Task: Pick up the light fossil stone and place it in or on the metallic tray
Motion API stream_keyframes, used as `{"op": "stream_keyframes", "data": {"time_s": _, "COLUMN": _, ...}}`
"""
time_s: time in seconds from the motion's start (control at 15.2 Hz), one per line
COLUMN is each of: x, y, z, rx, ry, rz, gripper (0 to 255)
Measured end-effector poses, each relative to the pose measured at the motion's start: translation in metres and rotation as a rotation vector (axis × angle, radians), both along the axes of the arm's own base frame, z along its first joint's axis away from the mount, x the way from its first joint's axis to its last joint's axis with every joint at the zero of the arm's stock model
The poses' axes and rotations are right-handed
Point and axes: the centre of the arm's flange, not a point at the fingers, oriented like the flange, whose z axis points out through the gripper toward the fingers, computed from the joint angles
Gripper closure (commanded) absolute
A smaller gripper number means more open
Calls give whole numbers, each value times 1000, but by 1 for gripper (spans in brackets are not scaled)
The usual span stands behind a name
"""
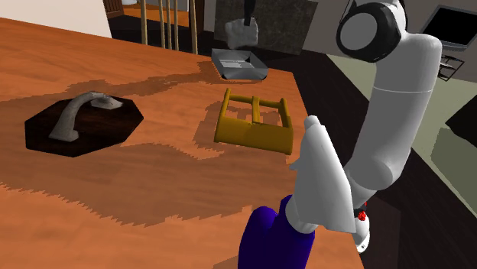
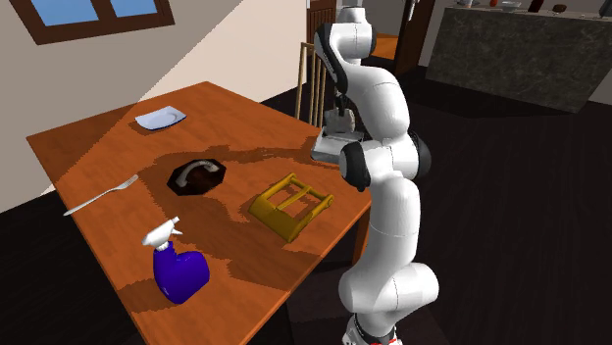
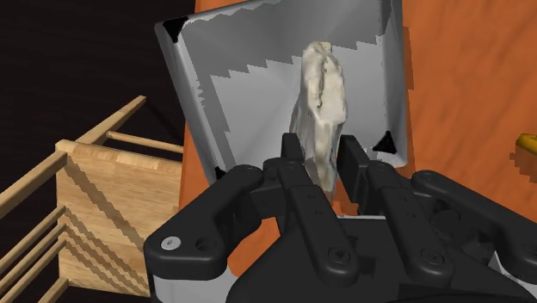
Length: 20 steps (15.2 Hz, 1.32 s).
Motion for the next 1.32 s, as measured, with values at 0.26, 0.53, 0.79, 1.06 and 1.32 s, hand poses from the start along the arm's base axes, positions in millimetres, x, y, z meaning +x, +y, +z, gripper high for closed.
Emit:
{"op": "stream_keyframes", "data": {"time_s": 0.26, "x": -1, "y": 0, "z": -20, "rx": 0, "ry": 0, "rz": 0, "gripper": 255}}
{"op": "stream_keyframes", "data": {"time_s": 0.53, "x": -1, "y": -1, "z": -42, "rx": 0, "ry": 0, "rz": 0, "gripper": 255}}
{"op": "stream_keyframes", "data": {"time_s": 0.79, "x": -1, "y": 1, "z": -61, "rx": -1, "ry": -5, "rz": 0, "gripper": 255}}
{"op": "stream_keyframes", "data": {"time_s": 1.06, "x": -3, "y": 0, "z": -62, "rx": -4, "ry": -17, "rz": -2, "gripper": 255}}
{"op": "stream_keyframes", "data": {"time_s": 1.32, "x": -3, "y": -1, "z": -62, "rx": -4, "ry": -16, "rz": -1, "gripper": 0}}
